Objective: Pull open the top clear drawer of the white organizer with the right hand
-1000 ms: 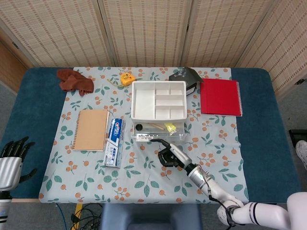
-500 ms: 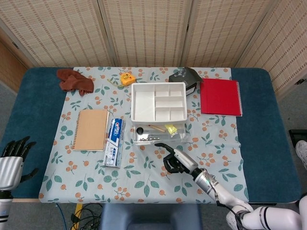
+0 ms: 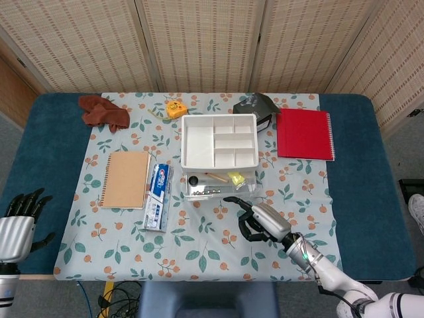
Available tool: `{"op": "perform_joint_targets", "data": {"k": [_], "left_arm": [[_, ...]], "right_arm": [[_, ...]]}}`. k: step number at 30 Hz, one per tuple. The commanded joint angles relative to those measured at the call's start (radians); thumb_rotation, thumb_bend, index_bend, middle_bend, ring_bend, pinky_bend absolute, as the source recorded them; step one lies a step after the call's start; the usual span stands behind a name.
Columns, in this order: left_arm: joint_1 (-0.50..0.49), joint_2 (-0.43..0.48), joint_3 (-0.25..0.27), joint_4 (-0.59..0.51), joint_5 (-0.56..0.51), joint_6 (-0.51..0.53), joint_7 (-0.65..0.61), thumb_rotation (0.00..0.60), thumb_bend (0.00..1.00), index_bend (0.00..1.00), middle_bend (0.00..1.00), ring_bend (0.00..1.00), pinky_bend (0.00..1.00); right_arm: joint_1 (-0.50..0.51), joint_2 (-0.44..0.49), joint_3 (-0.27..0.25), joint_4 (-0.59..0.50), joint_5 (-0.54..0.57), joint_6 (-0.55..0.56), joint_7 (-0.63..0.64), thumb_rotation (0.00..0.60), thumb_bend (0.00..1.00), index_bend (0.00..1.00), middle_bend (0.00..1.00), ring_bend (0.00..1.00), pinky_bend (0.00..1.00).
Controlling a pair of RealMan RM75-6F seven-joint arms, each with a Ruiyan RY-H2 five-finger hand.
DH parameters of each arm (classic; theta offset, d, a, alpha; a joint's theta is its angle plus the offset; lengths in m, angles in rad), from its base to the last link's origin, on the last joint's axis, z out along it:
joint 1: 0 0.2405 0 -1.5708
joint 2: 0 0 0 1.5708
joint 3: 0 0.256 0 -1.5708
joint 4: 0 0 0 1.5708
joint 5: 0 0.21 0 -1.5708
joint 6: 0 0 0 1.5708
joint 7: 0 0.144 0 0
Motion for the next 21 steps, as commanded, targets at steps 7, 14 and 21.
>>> {"op": "perform_joint_targets", "data": {"k": [7, 14, 21], "left_arm": [[-0.003, -0.001, -0.001, -0.001, 0.000, -0.003, 0.005, 0.600, 0.15, 0.20, 0.12, 0.13, 0.11], [-0.002, 0.002, 0.000, -0.004, -0.004, -0.004, 0.008, 0.600, 0.15, 0.20, 0.12, 0.13, 0.11], [-0.003, 0.002, 0.000, -0.006, -0.006, -0.005, 0.011, 0.600, 0.15, 0.20, 0.12, 0.13, 0.11]], "right_arm": [[0.014, 0.045, 0.032, -0.002, 0.118, -0.049, -0.087, 0.600, 0.67, 0.09, 0.79, 0.88, 0.99], [0.031, 0.033, 0.048, 0.034, 0.164, -0.081, -0.112, 0.600, 0.67, 0.09, 0.79, 0.88, 0.99], [0.044, 0.025, 0.060, 0.051, 0.192, -0.104, -0.129, 0.600, 0.67, 0.15, 0.79, 0.88, 0.99]]}}
